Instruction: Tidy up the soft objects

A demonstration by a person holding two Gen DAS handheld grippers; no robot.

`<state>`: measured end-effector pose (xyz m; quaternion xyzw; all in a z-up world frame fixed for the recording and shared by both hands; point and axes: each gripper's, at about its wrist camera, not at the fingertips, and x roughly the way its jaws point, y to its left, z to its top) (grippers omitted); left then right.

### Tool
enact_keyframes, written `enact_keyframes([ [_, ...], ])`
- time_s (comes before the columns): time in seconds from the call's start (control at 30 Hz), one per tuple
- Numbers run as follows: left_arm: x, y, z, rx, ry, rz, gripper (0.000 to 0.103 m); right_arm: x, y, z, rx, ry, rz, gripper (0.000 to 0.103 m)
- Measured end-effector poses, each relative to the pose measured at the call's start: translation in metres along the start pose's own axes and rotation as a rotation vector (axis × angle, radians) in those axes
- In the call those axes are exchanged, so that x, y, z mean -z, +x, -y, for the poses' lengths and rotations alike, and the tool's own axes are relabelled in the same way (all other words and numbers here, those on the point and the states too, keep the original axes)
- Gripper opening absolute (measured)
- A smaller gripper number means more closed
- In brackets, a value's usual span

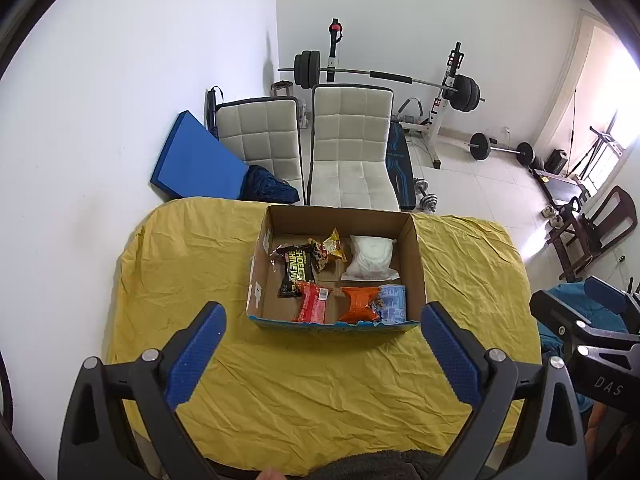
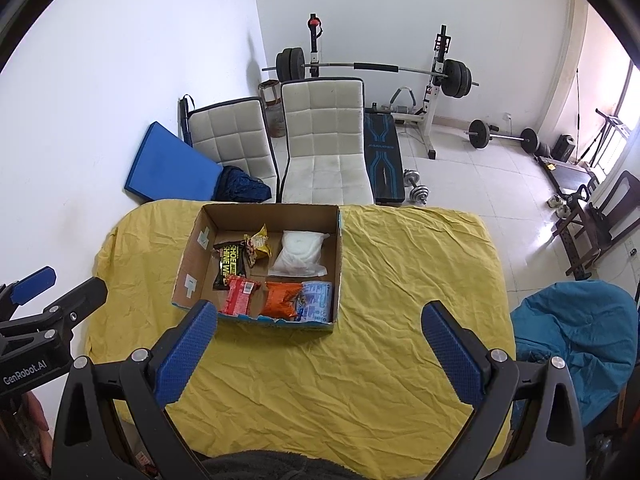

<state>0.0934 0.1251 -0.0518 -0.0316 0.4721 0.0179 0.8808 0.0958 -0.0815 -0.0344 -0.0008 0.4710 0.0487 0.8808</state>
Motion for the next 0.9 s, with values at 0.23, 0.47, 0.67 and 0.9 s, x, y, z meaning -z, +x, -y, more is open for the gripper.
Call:
enact_keyframes([
  [0.23, -0.0018, -0.0006, 0.0003, 0.001, -0.001, -0.001, 0.100, -0.0009, -0.0019, 0.0005, 0.005, 0.007, 0.006, 0.103],
  [0.47, -0.0038, -0.0031, 0.0010, -0.004, -0.004, 0.004, 0.100, -0.0018, -0.0047, -0.0011, 0.001, 0.005, 0.013, 0.103],
  [0.67, -0.0036, -0.0035, 0.0006, -0.010, -0.002, 0.005, 0.100, -0.0017, -0.0055, -0.0018, 0.003, 0.004, 0.014, 0.103],
  [0.9, -0.0006, -0.0050, -0.0029, -0.025, -0.005, 0.024, 0.100, -0.0038, -0.0074, -0.0035, 0.004, 0.005, 0.020, 0.103],
])
